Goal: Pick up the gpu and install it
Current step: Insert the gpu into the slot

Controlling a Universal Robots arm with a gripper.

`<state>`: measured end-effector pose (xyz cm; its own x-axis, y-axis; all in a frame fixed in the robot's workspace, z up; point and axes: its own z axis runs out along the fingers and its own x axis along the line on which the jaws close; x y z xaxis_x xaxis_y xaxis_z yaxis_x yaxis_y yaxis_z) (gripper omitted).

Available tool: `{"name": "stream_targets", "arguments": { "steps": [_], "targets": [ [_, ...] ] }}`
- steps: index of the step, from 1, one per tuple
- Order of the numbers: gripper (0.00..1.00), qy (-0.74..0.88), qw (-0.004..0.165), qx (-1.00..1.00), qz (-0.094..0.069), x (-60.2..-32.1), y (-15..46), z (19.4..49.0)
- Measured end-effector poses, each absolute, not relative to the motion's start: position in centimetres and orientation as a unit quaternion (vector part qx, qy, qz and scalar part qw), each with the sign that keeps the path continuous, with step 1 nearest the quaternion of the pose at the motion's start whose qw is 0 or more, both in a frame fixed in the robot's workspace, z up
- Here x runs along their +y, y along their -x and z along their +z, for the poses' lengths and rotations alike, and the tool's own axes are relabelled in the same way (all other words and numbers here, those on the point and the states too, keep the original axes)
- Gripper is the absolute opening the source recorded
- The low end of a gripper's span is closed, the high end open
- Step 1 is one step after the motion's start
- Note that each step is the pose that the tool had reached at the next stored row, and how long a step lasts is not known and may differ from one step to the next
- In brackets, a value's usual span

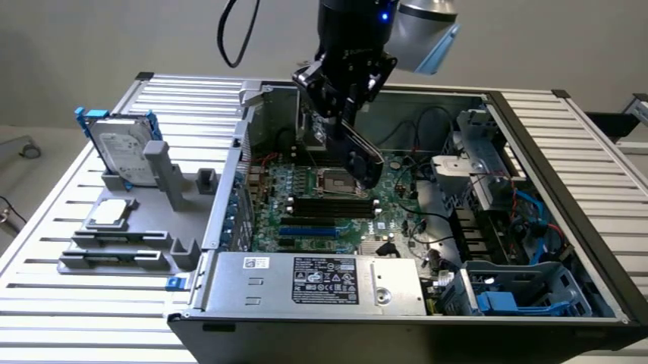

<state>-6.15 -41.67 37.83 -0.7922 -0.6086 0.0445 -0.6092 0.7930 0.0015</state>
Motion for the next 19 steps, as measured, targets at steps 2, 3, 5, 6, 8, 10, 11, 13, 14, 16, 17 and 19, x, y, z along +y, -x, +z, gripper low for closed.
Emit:
{"name": "stream_targets", "arguments": {
  "steps": [2,3,5,6,8,10,11,13,14,16,17,19],
  "targets": [
    [0.26,-0.339,0.021,-0.941,0.007,-41.7,6.2,37.7],
    [0.26,-0.347,0.021,-0.938,0.007,-41.7,6.2,37.6],
    [0.26,-0.364,0.021,-0.931,0.007,-41.7,6.2,37.5],
    [0.26,-0.372,0.021,-0.928,0.008,-41.7,6.2,37.4],
    [0.26,-0.389,0.021,-0.921,0.008,-41.7,6.2,37.3],
    [0.26,-0.406,0.021,-0.914,0.008,-41.7,6.2,37.1],
    [0.26,-0.415,0.02,-0.91,0.008,-41.7,6.2,37.0],
    [0.26,-0.431,0.02,-0.902,0.009,-41.7,6.2,36.8],
    [0.26,-0.439,0.02,-0.898,0.009,-41.7,6.2,36.7],
    [0.26,-0.455,0.02,-0.89,0.009,-41.7,6.2,36.5],
    [0.26,-0.463,0.019,-0.886,0.009,-41.7,6.2,36.4],
    [0.26,-0.479,0.018,-0.877,0.008,-41.7,6.2,36.2]
  ]
}}
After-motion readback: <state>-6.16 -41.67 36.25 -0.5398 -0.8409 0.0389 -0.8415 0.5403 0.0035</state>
